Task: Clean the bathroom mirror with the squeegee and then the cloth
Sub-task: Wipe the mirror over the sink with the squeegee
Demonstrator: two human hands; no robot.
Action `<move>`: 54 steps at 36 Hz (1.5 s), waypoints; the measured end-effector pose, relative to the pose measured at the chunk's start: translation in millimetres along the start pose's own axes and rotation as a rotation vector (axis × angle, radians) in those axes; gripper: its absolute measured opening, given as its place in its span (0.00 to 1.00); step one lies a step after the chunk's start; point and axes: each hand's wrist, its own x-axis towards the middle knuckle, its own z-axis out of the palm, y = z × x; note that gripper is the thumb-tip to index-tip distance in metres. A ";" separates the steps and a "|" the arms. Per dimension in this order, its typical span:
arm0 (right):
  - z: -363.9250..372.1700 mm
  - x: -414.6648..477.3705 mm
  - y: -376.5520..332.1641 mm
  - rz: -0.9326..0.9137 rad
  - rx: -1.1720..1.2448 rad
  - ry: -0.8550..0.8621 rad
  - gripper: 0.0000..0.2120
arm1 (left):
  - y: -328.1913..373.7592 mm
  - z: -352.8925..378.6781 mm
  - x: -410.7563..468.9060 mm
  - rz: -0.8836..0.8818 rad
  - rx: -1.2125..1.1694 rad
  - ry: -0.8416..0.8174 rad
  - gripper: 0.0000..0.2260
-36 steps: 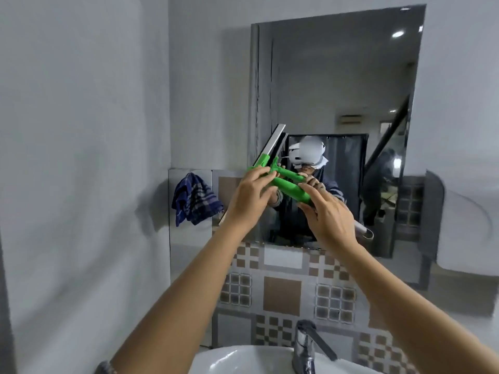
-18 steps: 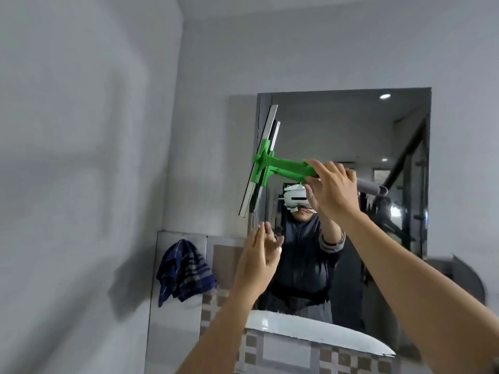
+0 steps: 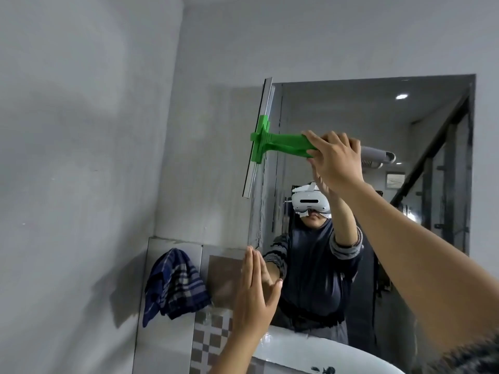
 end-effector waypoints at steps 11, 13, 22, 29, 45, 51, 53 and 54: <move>2.4 4.8 4.5 0.000 0.008 -0.016 0.17 | -3.7 1.3 0.8 -0.005 0.015 0.007 0.36; 1.3 5.5 3.7 0.004 0.005 -0.018 0.17 | -3.2 0.1 1.4 -0.017 0.027 0.009 0.35; -8.7 6.6 3.5 0.013 -0.006 -0.061 0.18 | 0.1 -1.2 6.7 -0.025 0.048 0.027 0.36; -20.6 -2.9 8.7 0.048 -0.001 -0.110 0.18 | 4.5 -2.1 8.3 -0.064 0.053 0.025 0.37; -76.9 -37.3 58.0 0.178 -0.071 -0.180 0.20 | 12.8 -6.6 7.7 -0.132 -0.035 -0.010 0.39; -93.8 -54.5 77.3 0.233 -0.109 -0.182 0.19 | 19.0 -6.8 8.0 -0.155 -0.060 -0.011 0.40; -98.4 -60.2 82.9 0.250 -0.119 -0.176 0.19 | 19.4 -6.6 8.1 -0.158 -0.070 -0.013 0.40; -100.6 -63.0 85.4 0.258 -0.126 -0.176 0.20 | 19.9 -6.9 8.0 -0.162 -0.073 -0.014 0.40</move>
